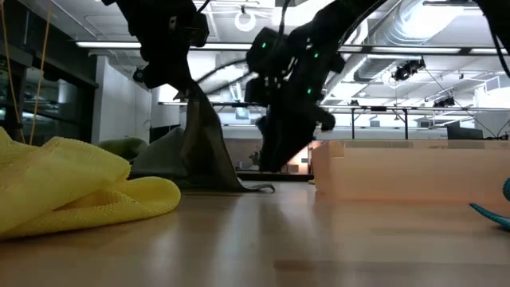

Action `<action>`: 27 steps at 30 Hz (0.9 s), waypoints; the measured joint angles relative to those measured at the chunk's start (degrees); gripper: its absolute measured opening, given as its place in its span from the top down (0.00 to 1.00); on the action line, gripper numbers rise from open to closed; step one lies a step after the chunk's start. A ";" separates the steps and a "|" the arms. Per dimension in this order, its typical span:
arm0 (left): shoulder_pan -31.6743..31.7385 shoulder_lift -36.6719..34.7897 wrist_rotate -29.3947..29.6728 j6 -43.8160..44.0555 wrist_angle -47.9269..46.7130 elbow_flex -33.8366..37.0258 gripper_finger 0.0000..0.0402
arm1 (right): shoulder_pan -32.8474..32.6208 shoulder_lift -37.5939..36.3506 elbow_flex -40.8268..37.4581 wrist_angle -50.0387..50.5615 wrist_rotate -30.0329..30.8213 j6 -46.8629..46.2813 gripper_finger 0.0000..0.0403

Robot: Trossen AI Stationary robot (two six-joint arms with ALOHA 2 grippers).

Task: Fold microfiber towels
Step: Fold the gray microfiber towel

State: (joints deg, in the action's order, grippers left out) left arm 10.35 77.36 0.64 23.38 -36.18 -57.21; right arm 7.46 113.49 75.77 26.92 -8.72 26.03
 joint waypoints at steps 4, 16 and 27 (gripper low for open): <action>0.00 0.00 0.00 0.01 0.00 0.00 1.00 | 0.00 2.39 0.40 -2.19 1.58 -0.62 0.51; 0.01 -0.48 -0.44 -0.24 0.15 0.02 1.00 | -0.83 3.82 0.55 -2.26 6.23 -1.01 0.75; 0.00 -2.94 -0.46 -1.50 -0.01 0.02 1.00 | -1.70 1.25 0.20 0.77 7.27 -6.69 0.99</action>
State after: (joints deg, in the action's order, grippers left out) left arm 10.35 74.42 0.19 21.88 -36.19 -57.19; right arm 5.76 114.75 75.96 27.69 -1.45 19.34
